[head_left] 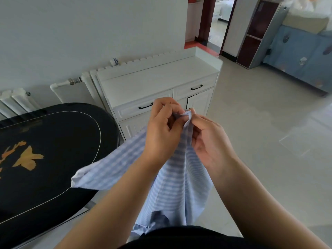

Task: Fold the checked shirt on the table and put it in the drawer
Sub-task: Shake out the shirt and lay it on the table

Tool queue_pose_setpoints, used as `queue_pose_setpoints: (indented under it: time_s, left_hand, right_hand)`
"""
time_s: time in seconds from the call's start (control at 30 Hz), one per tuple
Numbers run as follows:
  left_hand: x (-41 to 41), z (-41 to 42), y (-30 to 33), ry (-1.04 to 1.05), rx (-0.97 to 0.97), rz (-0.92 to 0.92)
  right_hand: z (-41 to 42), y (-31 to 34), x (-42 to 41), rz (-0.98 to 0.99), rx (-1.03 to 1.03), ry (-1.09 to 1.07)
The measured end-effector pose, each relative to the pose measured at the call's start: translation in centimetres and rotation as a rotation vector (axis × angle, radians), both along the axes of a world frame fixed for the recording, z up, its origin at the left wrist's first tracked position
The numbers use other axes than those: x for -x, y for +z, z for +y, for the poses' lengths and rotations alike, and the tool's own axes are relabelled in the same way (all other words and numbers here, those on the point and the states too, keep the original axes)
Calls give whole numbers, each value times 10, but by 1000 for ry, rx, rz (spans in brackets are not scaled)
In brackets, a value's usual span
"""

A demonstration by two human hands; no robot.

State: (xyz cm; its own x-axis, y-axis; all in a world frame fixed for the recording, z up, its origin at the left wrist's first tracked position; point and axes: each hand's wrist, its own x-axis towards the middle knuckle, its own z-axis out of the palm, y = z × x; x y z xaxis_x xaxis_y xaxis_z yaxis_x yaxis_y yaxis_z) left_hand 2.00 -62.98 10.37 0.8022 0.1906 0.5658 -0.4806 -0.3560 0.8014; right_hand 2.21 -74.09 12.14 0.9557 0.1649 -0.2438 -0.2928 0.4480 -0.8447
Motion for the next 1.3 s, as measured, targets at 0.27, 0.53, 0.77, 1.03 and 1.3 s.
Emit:
queue_pose_setpoints:
  time_s: [0.27,0.53,0.77,1.03,1.3]
  left_hand:
    - [6,7,8,97,-154,182]
    - [2,20,17,34,-232,368]
    - [1,23,19,11,-271,395]
    - [2,23,19,-15,-276,407]
    - [4,24,11,14,-195,363]
  right_hand:
    - [1,0,-1,41,83,-44]
    - [7,2,2,-11,203,-33]
    - [9,-2,2,-7,156,-16]
    - [10,-9,3,23,152,-48]
    - [9,-4,0,-211,339,-35]
